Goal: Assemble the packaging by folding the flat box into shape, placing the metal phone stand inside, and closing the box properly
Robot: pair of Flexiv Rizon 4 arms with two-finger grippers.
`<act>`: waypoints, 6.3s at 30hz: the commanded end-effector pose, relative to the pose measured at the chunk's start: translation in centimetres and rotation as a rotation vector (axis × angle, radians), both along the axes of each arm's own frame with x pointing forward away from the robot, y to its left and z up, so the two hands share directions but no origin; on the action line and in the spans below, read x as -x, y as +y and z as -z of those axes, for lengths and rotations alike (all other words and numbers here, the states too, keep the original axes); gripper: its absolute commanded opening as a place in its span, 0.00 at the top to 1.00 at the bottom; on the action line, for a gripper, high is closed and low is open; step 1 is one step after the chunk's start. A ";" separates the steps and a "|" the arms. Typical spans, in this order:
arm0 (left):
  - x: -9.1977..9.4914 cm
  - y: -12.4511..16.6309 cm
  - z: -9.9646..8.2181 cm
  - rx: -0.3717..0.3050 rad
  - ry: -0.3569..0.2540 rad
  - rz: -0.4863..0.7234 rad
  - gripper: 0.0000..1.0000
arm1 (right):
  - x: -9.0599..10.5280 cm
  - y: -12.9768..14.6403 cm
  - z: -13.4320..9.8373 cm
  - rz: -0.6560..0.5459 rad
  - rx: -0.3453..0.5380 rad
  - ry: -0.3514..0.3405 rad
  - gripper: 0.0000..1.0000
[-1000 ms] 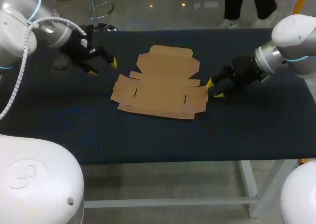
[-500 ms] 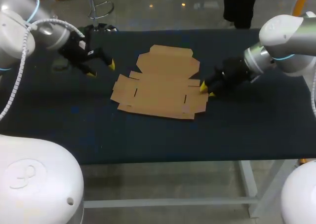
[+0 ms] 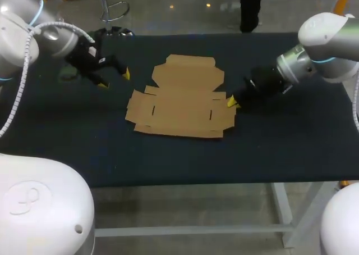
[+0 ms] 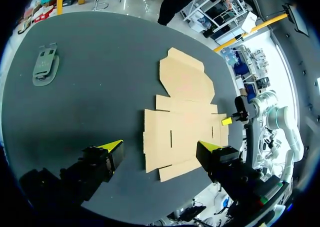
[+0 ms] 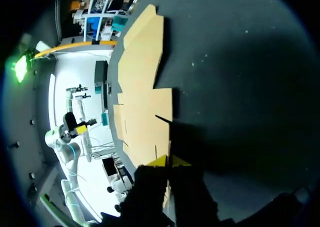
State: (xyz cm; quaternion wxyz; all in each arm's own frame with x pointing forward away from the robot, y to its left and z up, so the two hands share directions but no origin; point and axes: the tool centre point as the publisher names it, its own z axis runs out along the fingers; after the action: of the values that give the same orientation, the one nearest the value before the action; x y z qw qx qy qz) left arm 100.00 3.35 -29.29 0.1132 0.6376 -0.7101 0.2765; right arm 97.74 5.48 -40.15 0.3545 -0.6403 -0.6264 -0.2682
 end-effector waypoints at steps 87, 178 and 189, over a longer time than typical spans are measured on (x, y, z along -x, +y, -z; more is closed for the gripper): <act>1.7 -1.9 0.3 0.001 0.010 0.003 0.00 | 5.5 -1.4 0.8 -0.117 -0.028 0.028 0.00; -0.2 -3.2 5.0 0.000 -0.070 0.101 1.00 | -1.1 -4.7 -3.6 -0.202 0.113 -0.345 1.00; -0.4 -3.0 6.6 0.040 -0.070 0.093 1.00 | -0.2 -3.6 -1.7 -0.243 0.094 -0.317 1.00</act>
State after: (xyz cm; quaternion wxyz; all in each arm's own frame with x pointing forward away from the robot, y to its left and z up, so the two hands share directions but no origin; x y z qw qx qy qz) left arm 100.46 0.26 -35.38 0.1129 0.5923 -0.7378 0.3034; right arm 97.69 1.90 -37.80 0.2460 -0.5281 -0.7599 -0.2884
